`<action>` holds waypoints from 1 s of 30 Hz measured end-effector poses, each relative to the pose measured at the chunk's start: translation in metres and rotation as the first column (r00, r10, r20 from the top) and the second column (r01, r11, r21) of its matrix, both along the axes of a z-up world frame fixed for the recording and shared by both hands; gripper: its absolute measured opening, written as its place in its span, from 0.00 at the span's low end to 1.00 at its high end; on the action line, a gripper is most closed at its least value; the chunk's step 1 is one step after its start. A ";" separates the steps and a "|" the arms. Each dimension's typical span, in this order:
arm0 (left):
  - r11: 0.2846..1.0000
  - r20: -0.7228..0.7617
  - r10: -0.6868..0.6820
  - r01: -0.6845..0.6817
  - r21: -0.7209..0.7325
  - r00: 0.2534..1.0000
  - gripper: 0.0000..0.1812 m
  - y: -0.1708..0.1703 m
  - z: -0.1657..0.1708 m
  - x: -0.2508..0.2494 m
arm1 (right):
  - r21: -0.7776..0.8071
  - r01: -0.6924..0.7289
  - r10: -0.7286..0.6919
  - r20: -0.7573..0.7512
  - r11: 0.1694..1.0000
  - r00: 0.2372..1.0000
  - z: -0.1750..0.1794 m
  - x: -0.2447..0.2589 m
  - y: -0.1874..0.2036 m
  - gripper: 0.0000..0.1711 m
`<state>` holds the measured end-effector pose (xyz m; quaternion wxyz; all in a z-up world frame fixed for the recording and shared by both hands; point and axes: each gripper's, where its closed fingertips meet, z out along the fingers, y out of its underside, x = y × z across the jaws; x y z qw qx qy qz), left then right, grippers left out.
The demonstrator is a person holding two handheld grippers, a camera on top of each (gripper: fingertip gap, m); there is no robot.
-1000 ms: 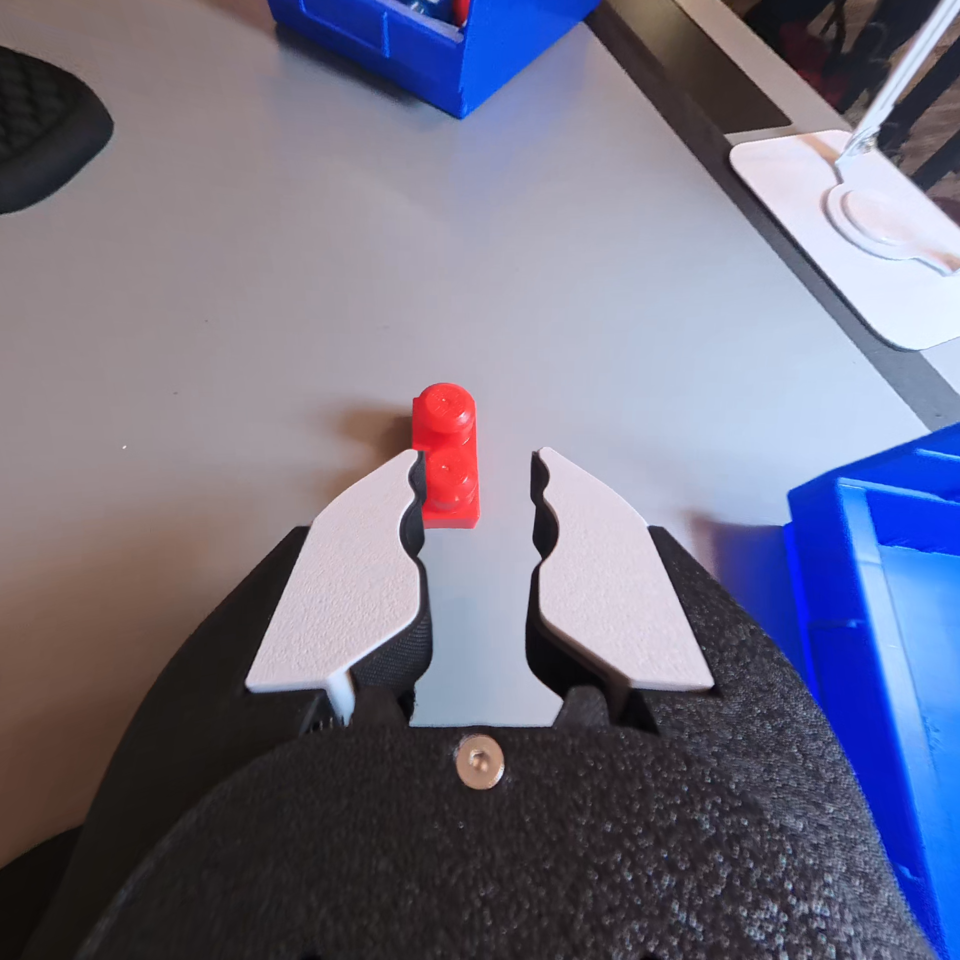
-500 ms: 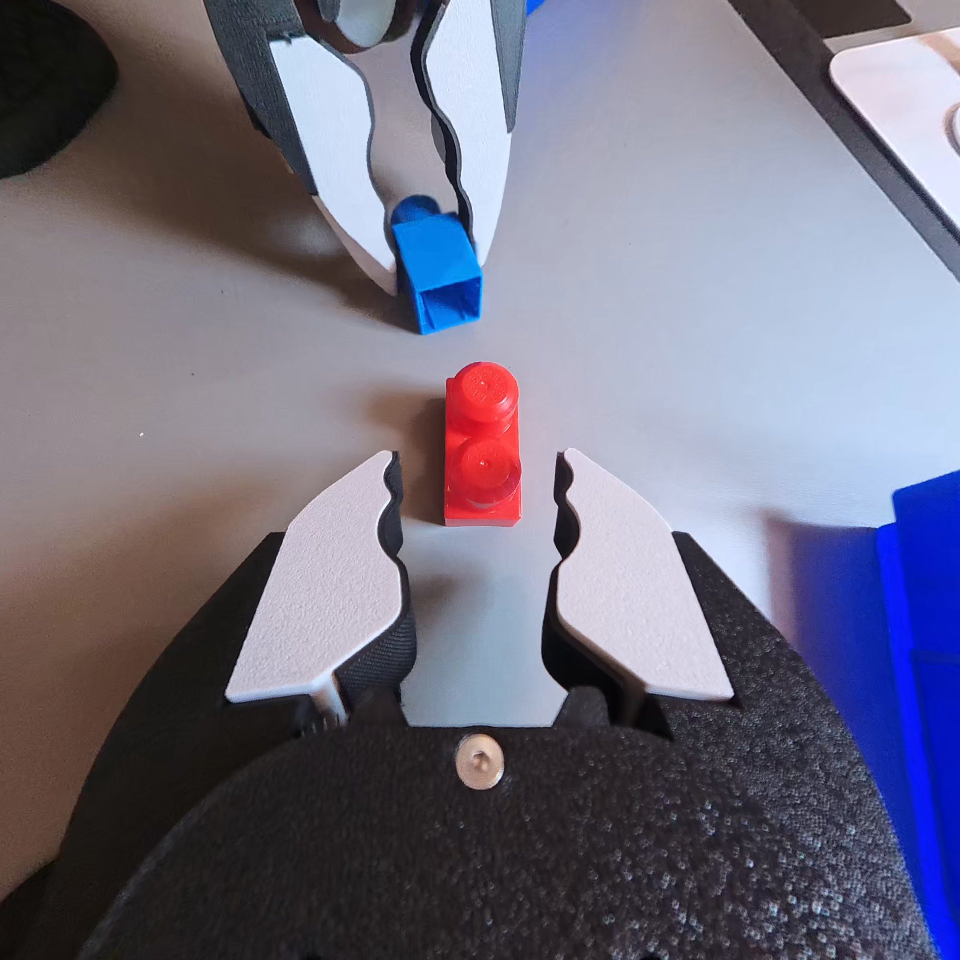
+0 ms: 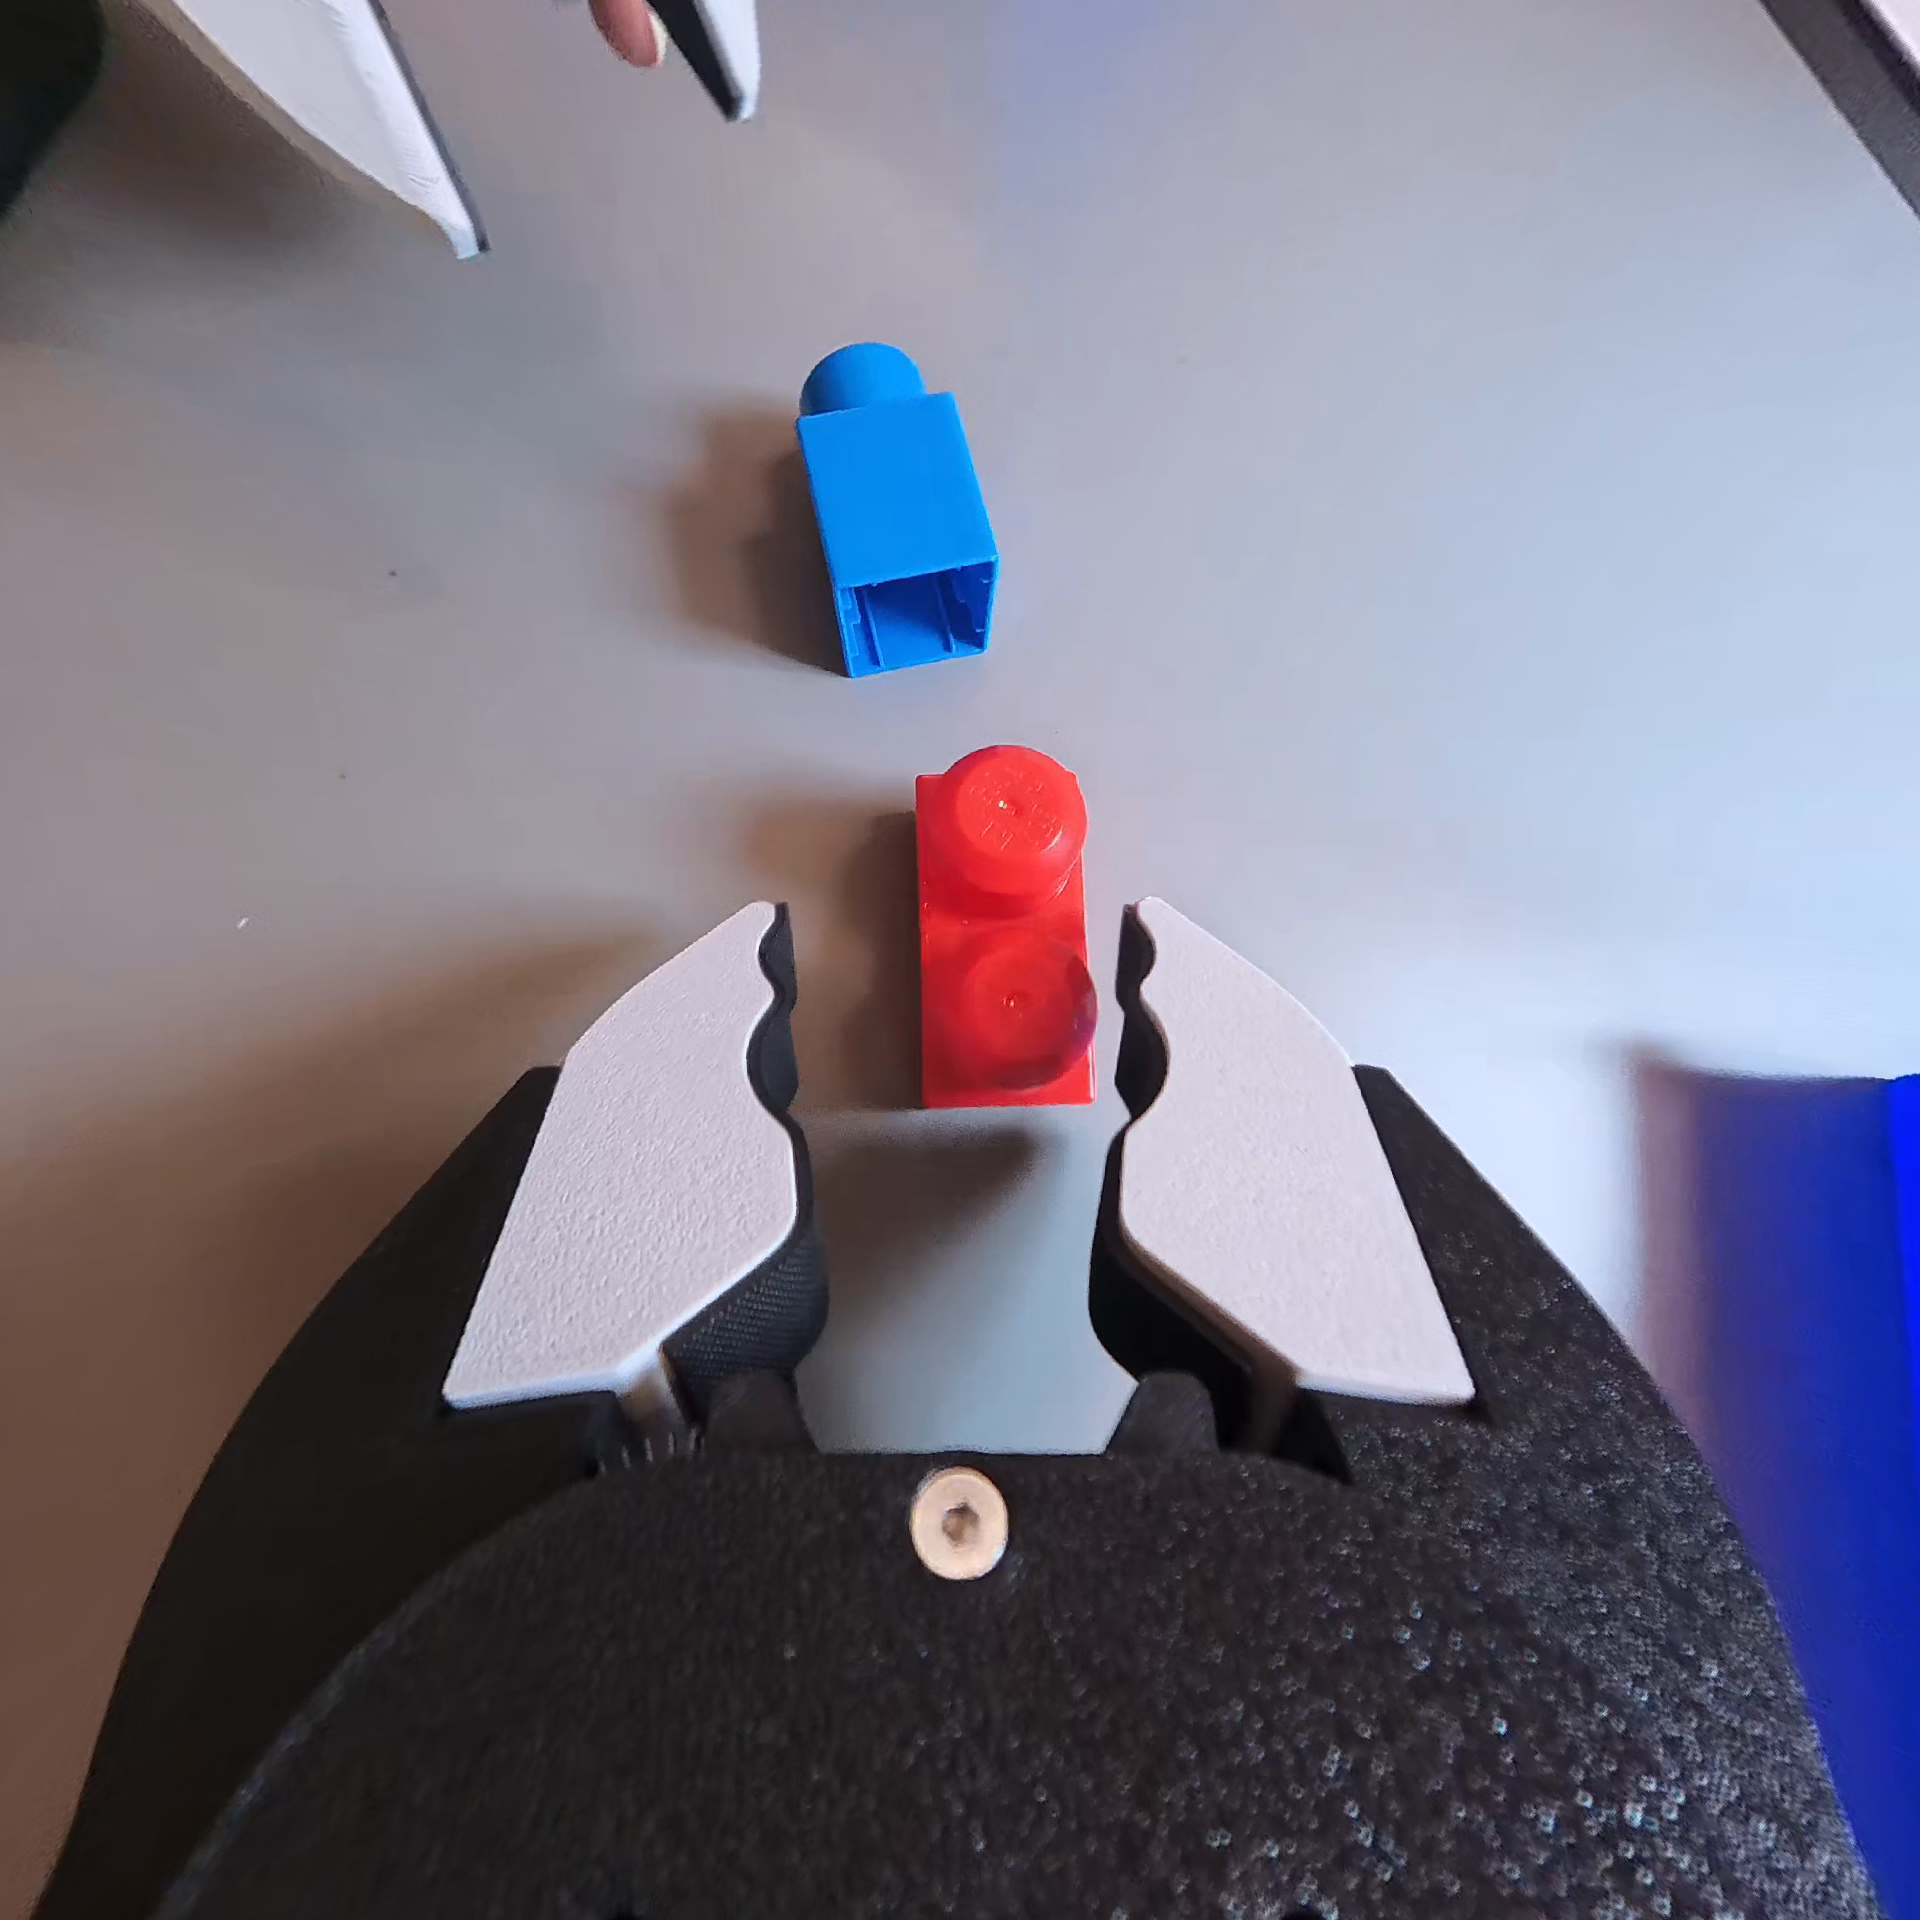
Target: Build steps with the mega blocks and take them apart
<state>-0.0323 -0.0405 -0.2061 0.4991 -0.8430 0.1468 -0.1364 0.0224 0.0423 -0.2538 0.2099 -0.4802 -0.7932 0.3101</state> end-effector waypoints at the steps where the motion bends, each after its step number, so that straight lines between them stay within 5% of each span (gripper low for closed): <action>1: 1.000 0.022 -0.004 0.005 -0.007 1.000 0.23 -0.001 -0.003 0.001 | 0.002 0.005 -0.005 0.001 1.000 1.000 -0.001 -0.002 0.000 0.35; 22: 0.998 0.110 -0.054 0.055 -0.005 0.992 0.21 0.002 -0.020 0.020 | 0.032 0.033 -0.033 -0.006 0.999 0.999 -0.009 -0.002 0.004 0.19; 26: 0.994 0.227 -0.071 0.051 0.093 0.971 0.21 0.006 0.000 0.029 | -0.290 -0.082 0.004 -0.259 0.954 0.966 0.053 -0.010 -0.027 0.19; 30: 0.952 0.447 -0.179 0.039 0.305 0.877 0.22 0.006 0.054 0.049 | -0.655 -0.308 -0.062 -0.478 0.690 0.876 0.129 -0.002 -0.061 0.19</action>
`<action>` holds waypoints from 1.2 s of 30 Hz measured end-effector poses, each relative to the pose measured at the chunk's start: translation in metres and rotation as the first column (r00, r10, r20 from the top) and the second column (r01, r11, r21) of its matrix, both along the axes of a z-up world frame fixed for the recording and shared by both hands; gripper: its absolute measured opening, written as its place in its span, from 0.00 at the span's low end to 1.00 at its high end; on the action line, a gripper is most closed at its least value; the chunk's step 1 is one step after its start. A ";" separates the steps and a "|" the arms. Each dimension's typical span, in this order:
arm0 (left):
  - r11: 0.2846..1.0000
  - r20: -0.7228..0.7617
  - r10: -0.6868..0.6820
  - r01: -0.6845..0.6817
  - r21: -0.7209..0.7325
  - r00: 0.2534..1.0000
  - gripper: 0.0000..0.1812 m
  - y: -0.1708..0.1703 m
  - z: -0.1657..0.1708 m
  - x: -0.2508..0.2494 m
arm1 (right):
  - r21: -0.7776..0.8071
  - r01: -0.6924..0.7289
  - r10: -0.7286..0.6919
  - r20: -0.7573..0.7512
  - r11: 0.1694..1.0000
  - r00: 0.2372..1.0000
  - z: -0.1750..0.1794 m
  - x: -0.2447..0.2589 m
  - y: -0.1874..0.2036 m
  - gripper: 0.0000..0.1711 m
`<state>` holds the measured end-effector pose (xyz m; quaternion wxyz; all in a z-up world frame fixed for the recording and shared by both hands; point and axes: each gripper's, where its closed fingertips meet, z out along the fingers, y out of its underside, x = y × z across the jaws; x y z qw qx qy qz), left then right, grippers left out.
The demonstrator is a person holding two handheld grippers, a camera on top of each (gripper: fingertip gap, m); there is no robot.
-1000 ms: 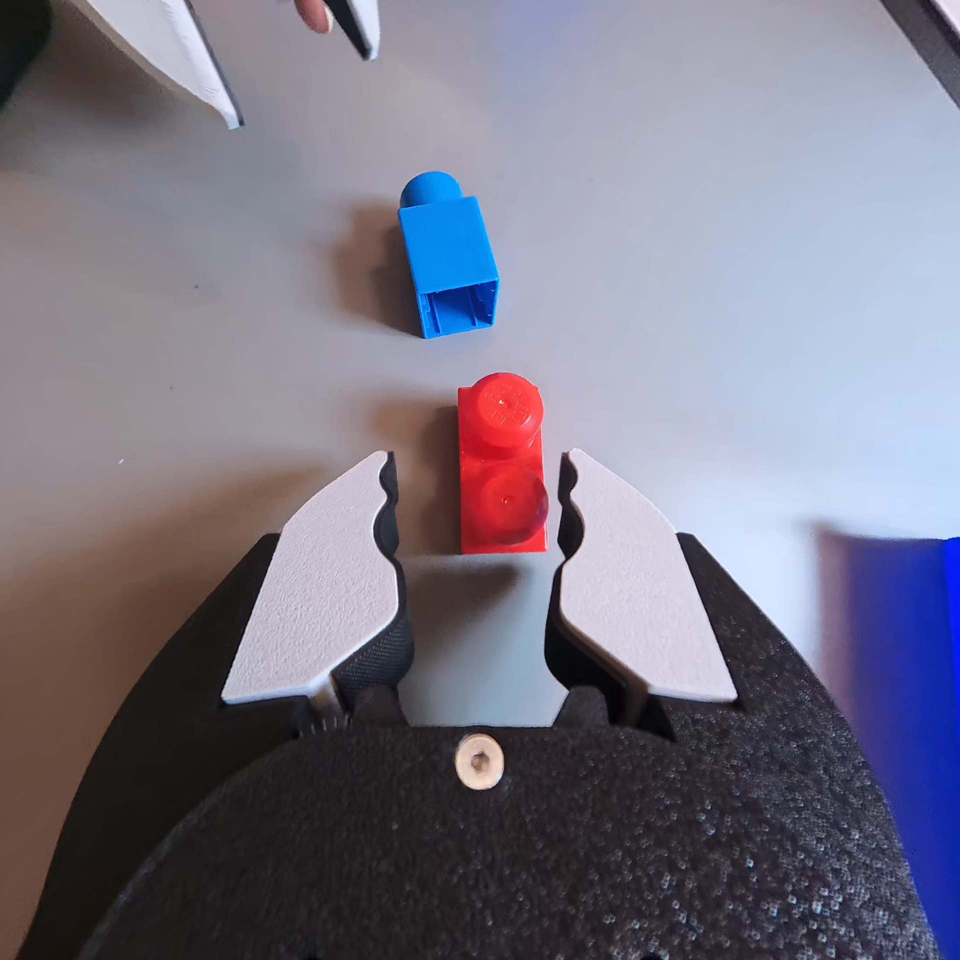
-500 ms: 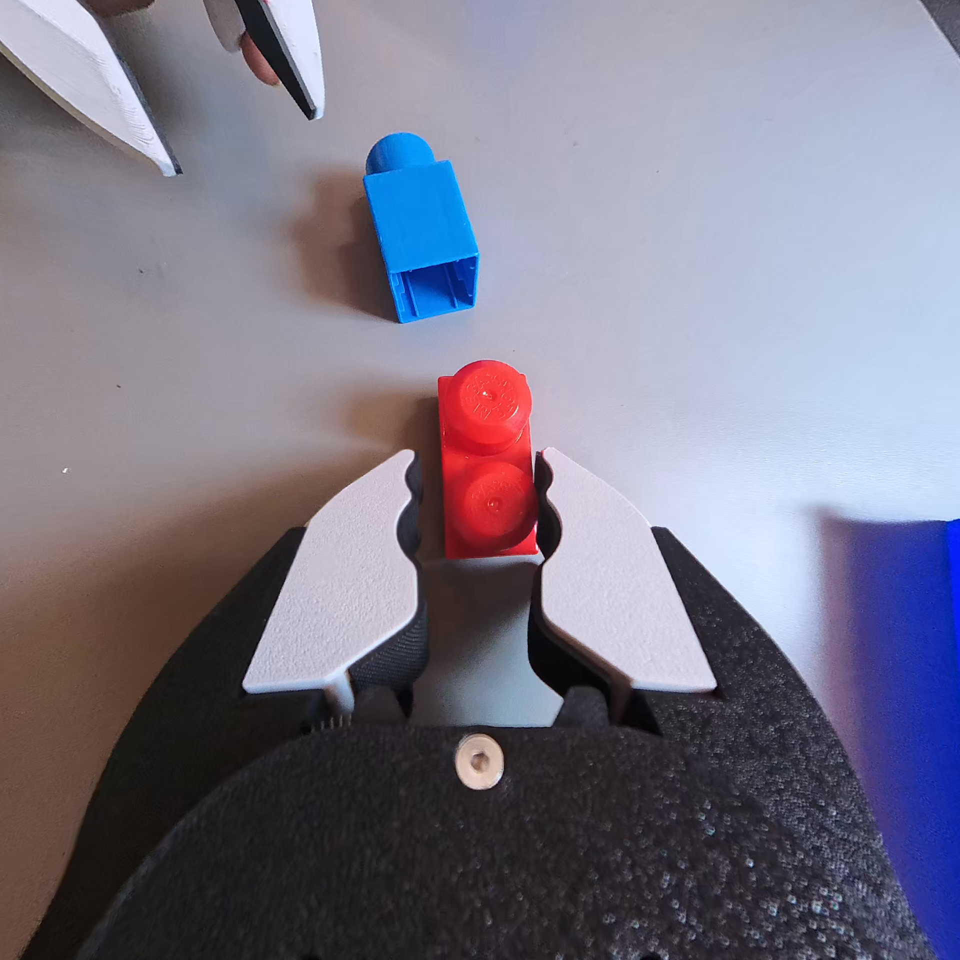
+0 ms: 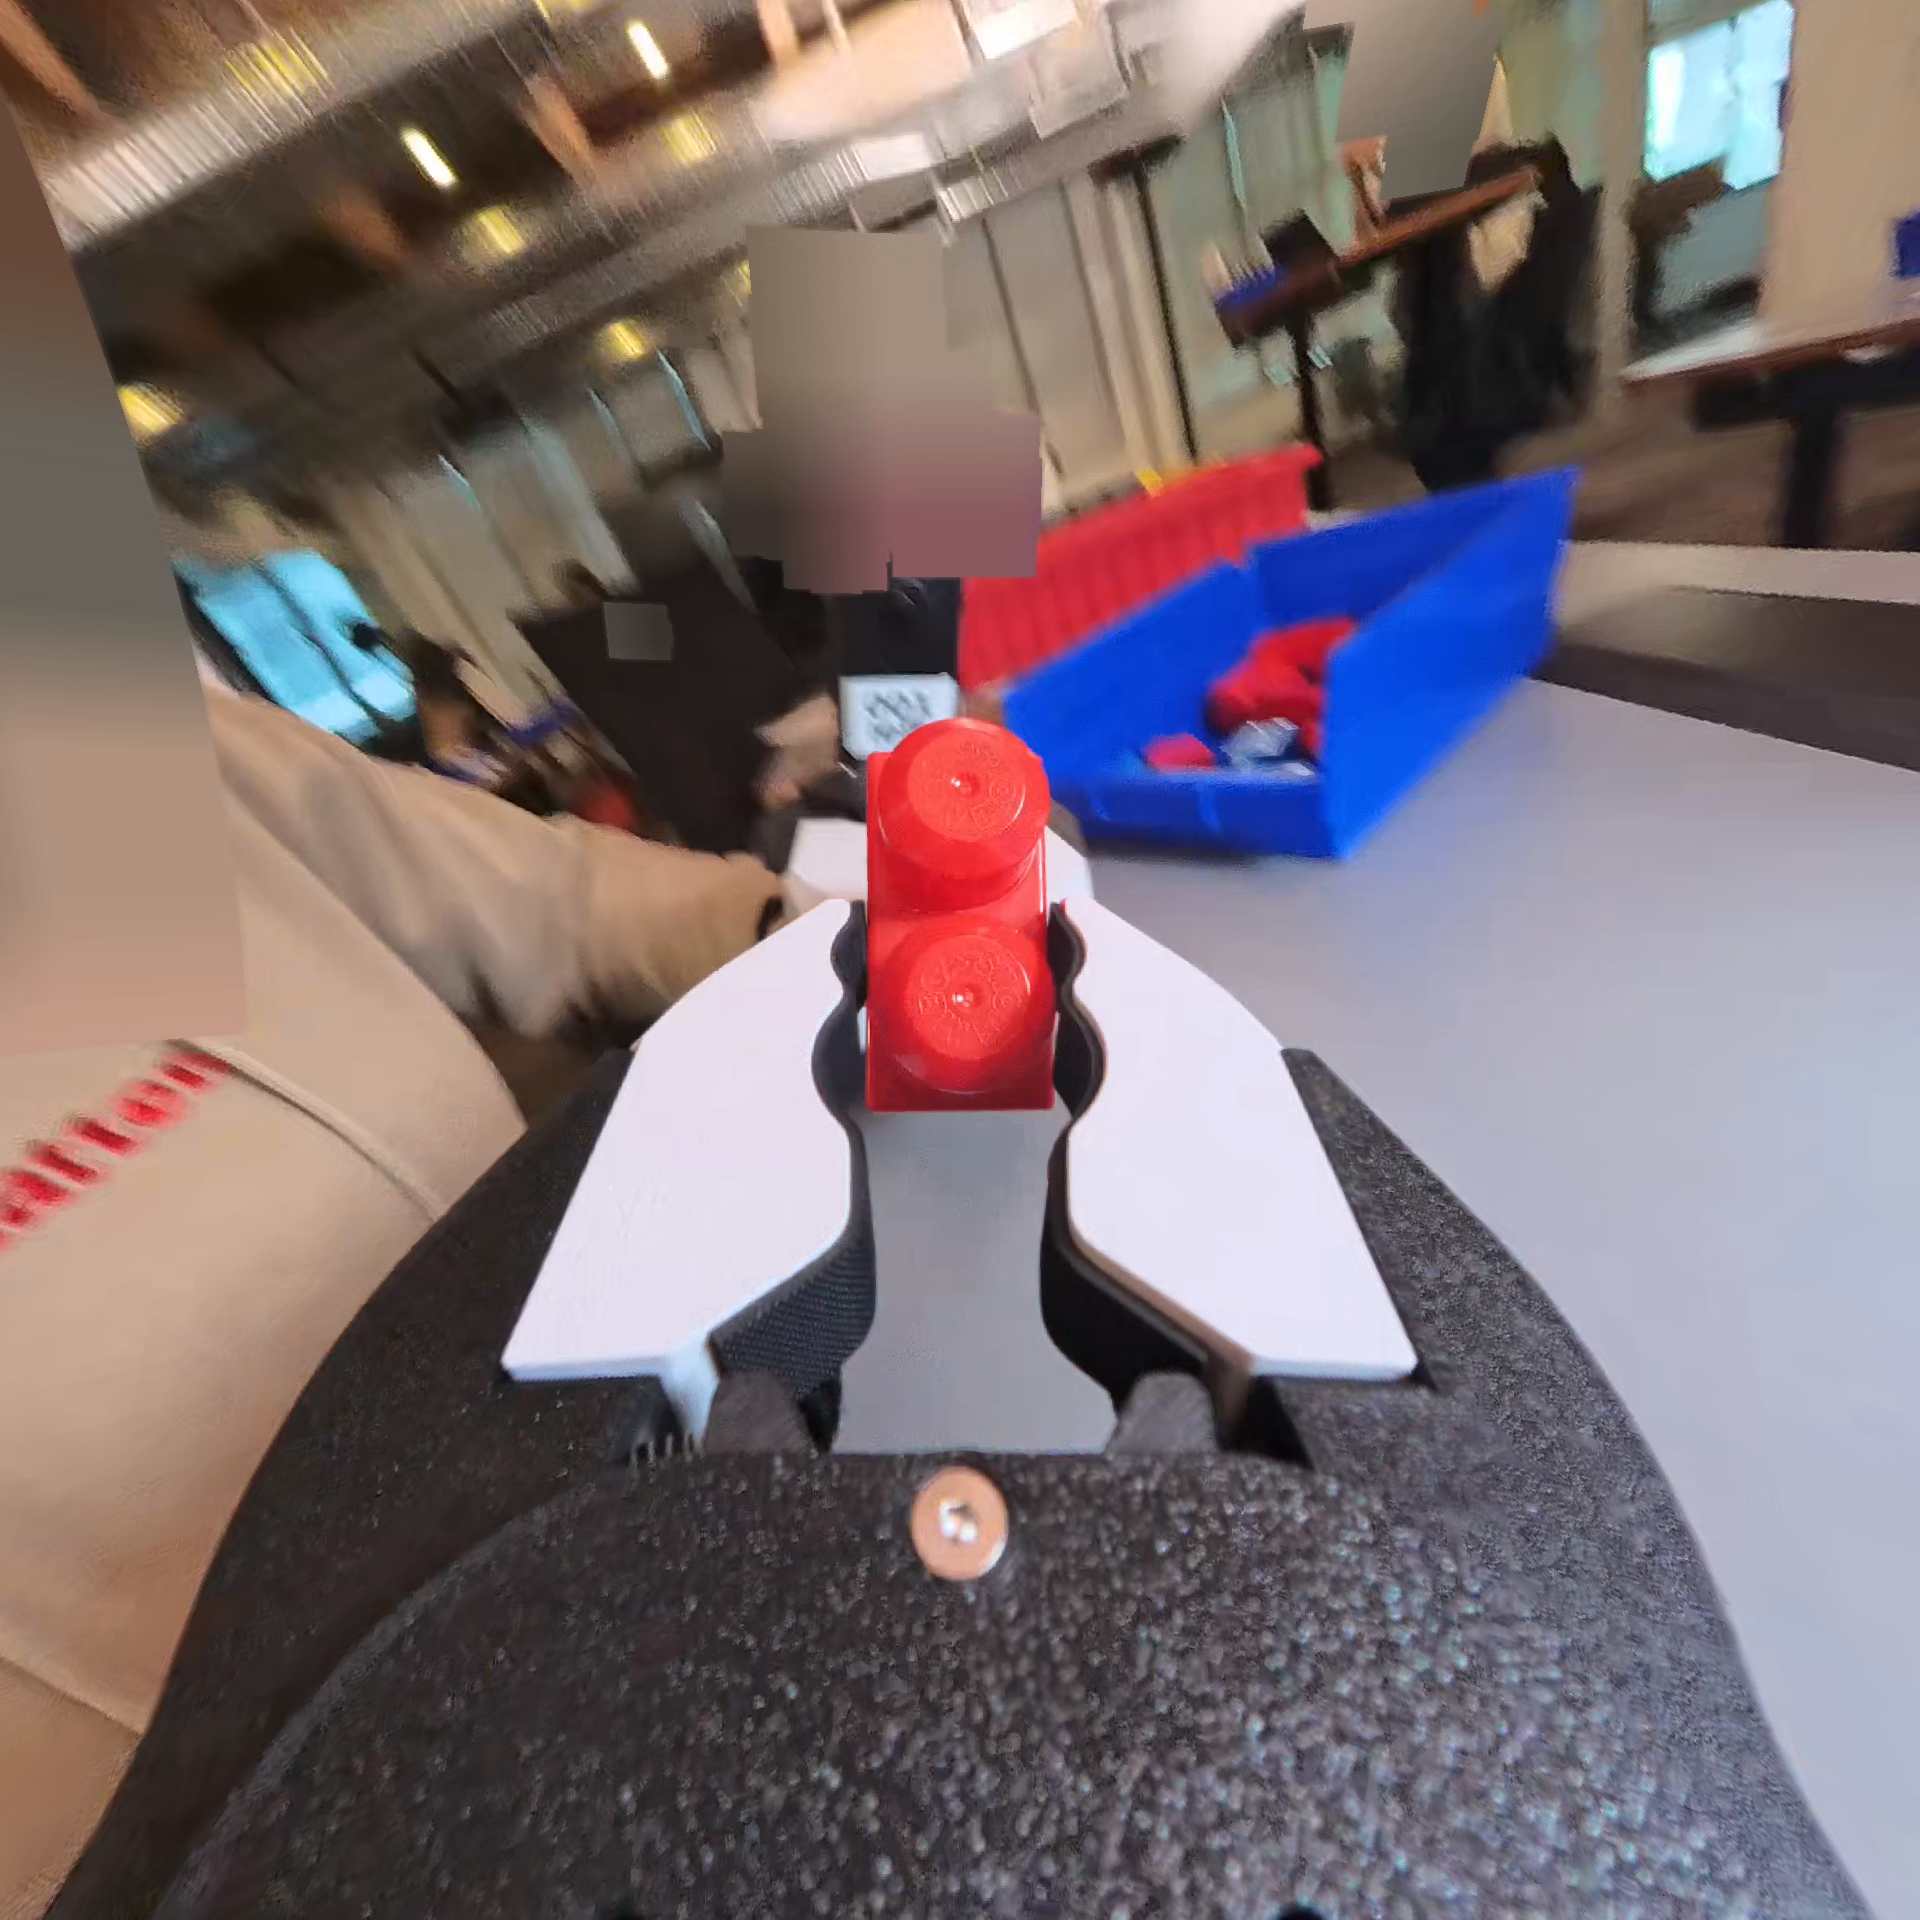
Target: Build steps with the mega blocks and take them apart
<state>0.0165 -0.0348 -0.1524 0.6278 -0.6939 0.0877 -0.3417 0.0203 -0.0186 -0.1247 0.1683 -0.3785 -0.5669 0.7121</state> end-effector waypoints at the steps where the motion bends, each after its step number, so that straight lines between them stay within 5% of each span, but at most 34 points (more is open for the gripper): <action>1: 0.999 0.045 -0.001 -0.001 0.037 0.999 0.22 -0.001 0.010 0.002 | -0.057 -0.029 0.027 -0.020 0.998 0.999 0.005 0.001 -0.008 0.19; 10: 0.996 0.074 -0.047 0.041 0.080 0.996 0.19 -0.012 0.023 0.005 | 0.007 -0.043 0.044 -0.028 0.999 0.999 -0.007 -0.005 -0.032 0.19; 15: 0.992 -0.068 -0.002 0.011 0.126 0.998 0.18 -0.019 0.031 -0.024 | 0.291 -0.042 0.022 0.070 0.956 0.997 -0.017 -0.018 -0.011 0.27; 18: 0.990 -0.188 0.072 -0.047 0.135 0.979 0.18 -0.028 0.026 -0.064 | 0.565 -0.115 -0.044 0.260 0.817 0.965 -0.051 -0.039 0.010 0.32; 21: 0.979 -0.249 0.194 -0.170 0.115 0.949 0.18 -0.035 0.017 -0.110 | 0.774 -0.284 -0.101 0.407 0.567 0.908 -0.090 -0.056 0.012 0.31; 24: 0.956 -0.251 0.290 -0.267 0.121 0.924 0.18 -0.044 0.019 -0.141 | 0.837 -0.441 -0.194 0.515 0.324 0.835 -0.127 -0.069 0.014 0.25; 26: 0.949 -0.254 0.312 -0.289 0.123 0.916 0.18 -0.047 0.019 -0.146 | 0.823 -0.496 -0.232 0.558 0.276 0.797 -0.143 -0.075 0.013 0.22; 28: 0.948 -0.252 0.315 -0.292 0.126 0.915 0.18 -0.048 0.018 -0.144 | 0.810 -0.477 -0.195 0.558 0.343 0.807 -0.134 -0.077 0.009 0.21; 31: 0.954 -0.159 0.278 -0.253 0.161 0.947 0.18 -0.045 0.030 -0.130 | 0.685 -0.127 -0.078 0.260 0.717 0.962 -0.046 -0.099 -0.001 0.21; 33: 0.957 -0.092 0.235 -0.214 0.196 0.968 0.18 -0.039 0.041 -0.112 | 0.293 0.080 -0.059 -0.079 0.953 0.995 0.049 -0.093 0.006 0.21; 36: 0.955 0.006 0.158 -0.154 0.254 0.987 0.18 -0.028 0.064 -0.079 | -0.222 0.056 -0.131 -0.336 0.973 0.933 0.128 -0.060 0.026 0.21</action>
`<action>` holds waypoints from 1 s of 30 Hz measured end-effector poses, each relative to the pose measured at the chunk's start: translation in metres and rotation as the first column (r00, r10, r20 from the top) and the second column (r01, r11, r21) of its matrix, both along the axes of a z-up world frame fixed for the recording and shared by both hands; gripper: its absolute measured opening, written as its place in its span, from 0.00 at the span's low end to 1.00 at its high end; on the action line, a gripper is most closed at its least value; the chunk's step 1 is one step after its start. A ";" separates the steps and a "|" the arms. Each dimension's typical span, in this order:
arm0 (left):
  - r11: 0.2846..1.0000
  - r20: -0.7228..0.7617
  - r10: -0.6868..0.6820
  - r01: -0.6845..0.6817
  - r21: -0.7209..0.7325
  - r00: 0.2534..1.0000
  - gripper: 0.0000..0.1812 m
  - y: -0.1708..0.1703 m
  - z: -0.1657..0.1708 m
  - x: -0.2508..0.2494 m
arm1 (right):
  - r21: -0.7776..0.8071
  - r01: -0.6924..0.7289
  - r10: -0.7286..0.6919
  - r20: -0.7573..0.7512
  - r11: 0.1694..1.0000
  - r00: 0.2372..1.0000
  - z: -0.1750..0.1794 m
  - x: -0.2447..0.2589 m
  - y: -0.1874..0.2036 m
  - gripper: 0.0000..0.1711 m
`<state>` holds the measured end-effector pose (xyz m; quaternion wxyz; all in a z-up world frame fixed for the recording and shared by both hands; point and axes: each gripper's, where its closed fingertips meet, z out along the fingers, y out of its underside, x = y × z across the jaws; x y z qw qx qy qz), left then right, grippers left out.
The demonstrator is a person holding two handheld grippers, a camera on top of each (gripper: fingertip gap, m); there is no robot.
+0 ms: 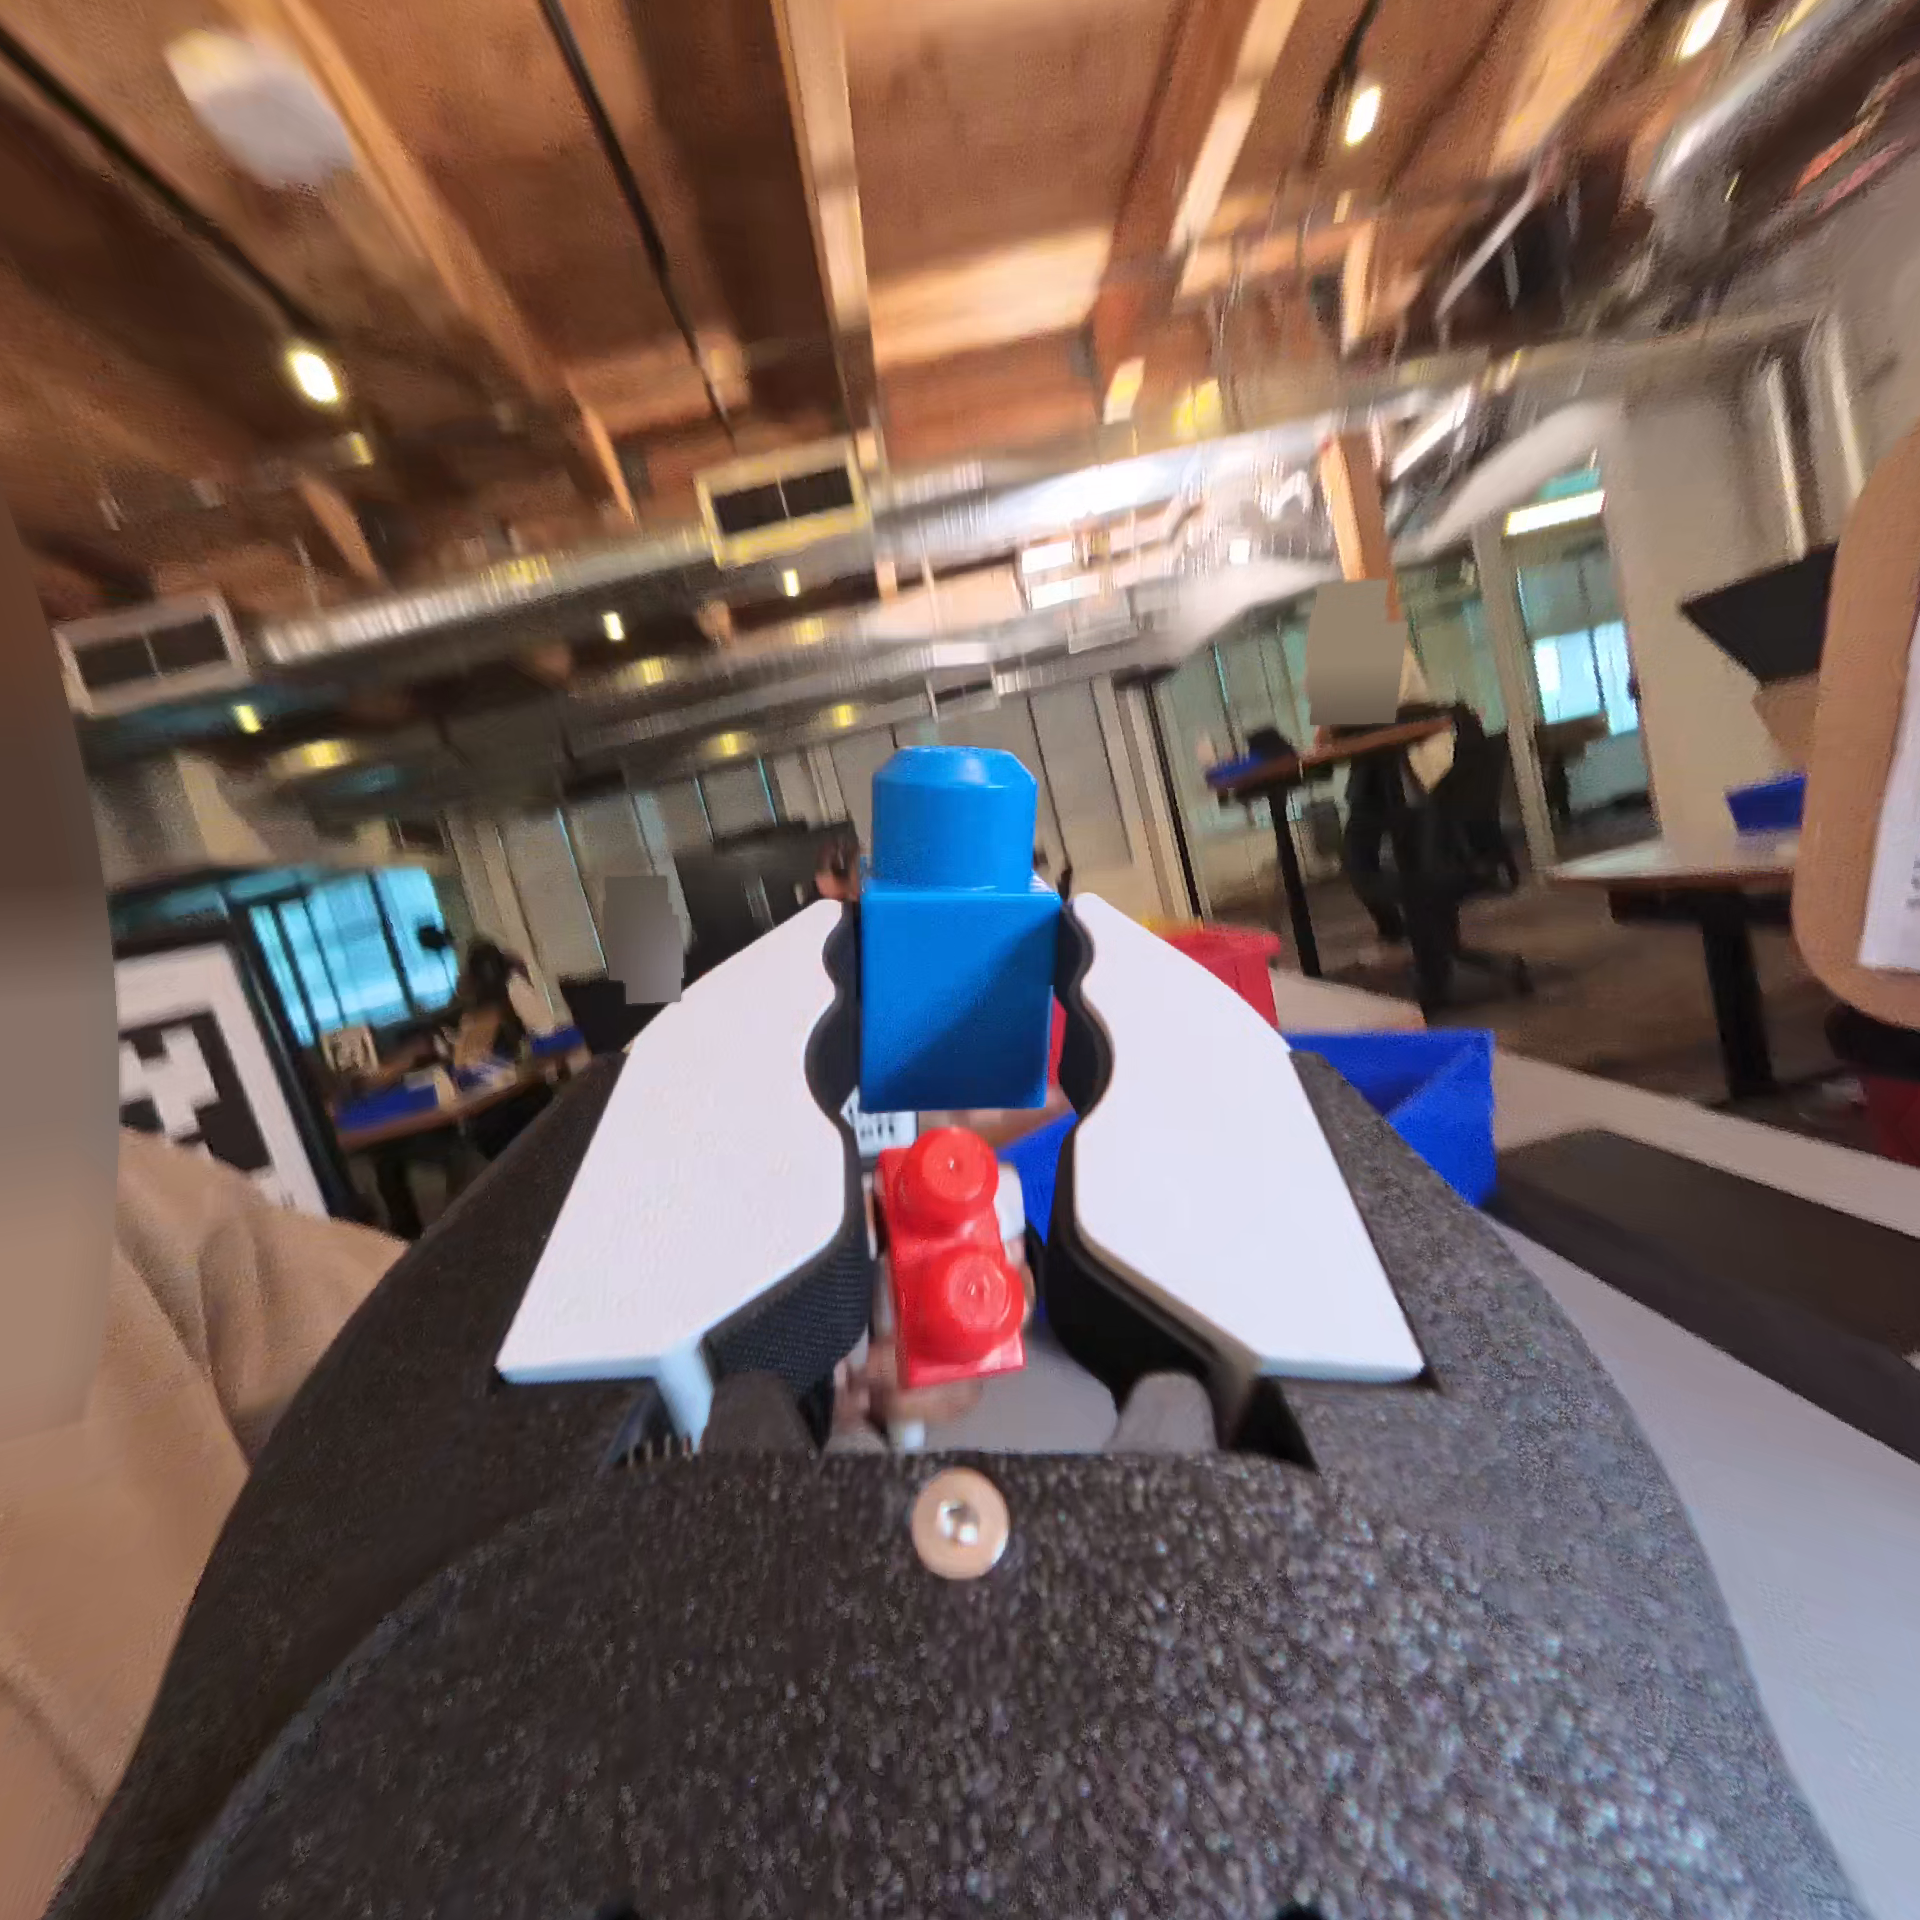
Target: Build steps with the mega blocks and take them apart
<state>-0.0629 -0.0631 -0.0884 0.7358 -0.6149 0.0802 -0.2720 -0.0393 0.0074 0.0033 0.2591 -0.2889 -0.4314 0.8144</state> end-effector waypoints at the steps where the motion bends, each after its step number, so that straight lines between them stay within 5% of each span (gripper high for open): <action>1: 1.000 0.017 -0.020 0.019 0.019 1.000 0.18 0.003 0.007 0.010 | -0.025 -0.003 0.002 -0.024 1.000 1.000 0.002 0.003 -0.004 0.21; 5: 0.999 0.021 -0.040 0.039 0.030 0.999 0.18 0.012 0.019 0.037 | 0.084 -0.051 0.051 0.003 0.995 0.999 -0.026 -0.002 -0.051 0.22; 13: 0.992 0.137 -0.042 0.025 0.125 0.990 0.18 -0.004 0.042 0.039 | 0.006 -0.119 0.119 -0.014 0.993 0.993 -0.028 0.009 -0.065 0.21; 24: 0.992 -0.090 -0.091 0.082 -0.091 0.992 0.18 -0.006 0.016 0.053 | 0.203 -0.327 0.261 0.296 0.923 0.919 -0.070 0.025 -0.070 0.21; 27: 0.991 -0.132 -0.095 0.082 -0.105 0.987 0.18 0.001 0.011 0.059 | 0.334 -0.306 0.168 0.383 0.891 0.908 -0.097 0.035 -0.063 0.22; 30: 0.983 -0.112 -0.151 0.137 -0.121 0.982 0.18 0.010 0.005 0.067 | 0.452 -0.146 0.001 0.307 0.880 0.952 -0.102 0.040 -0.052 0.24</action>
